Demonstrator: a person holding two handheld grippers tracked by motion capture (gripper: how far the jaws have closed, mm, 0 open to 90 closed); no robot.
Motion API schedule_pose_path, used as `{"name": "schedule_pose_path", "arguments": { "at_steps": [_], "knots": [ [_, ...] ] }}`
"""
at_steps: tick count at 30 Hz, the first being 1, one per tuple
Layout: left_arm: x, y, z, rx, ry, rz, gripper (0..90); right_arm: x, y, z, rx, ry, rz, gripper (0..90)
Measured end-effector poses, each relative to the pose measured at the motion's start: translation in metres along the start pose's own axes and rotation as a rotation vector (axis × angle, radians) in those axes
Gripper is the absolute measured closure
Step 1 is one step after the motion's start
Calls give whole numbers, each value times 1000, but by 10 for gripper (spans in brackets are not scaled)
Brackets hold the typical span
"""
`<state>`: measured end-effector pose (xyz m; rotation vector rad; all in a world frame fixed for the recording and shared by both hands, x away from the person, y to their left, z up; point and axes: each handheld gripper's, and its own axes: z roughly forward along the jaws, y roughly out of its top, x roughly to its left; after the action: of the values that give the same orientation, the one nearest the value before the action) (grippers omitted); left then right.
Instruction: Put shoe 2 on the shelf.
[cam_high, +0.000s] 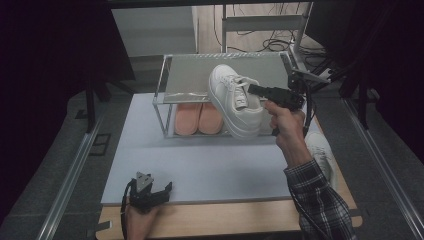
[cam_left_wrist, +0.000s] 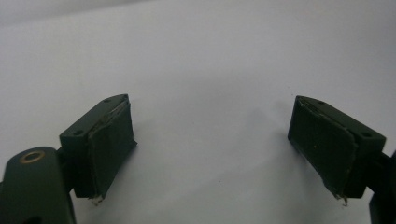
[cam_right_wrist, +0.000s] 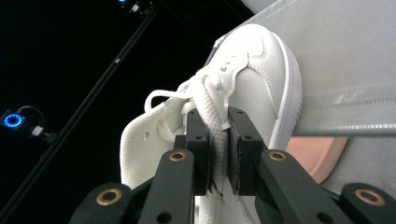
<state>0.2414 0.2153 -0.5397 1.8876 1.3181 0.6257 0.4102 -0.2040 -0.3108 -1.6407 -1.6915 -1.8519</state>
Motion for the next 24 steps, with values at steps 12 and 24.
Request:
{"name": "schedule_pose_path", "arguments": {
  "at_steps": [12, 24],
  "knots": [
    [0, 0, 0, 0, 0, 0, 140, -8, 16, 35, -16, -40, 21, 800],
    [0, 0, 0, 0, -1, -1, 140, -5, 30, 78, -22, -82, -4, 786]
  ]
}}
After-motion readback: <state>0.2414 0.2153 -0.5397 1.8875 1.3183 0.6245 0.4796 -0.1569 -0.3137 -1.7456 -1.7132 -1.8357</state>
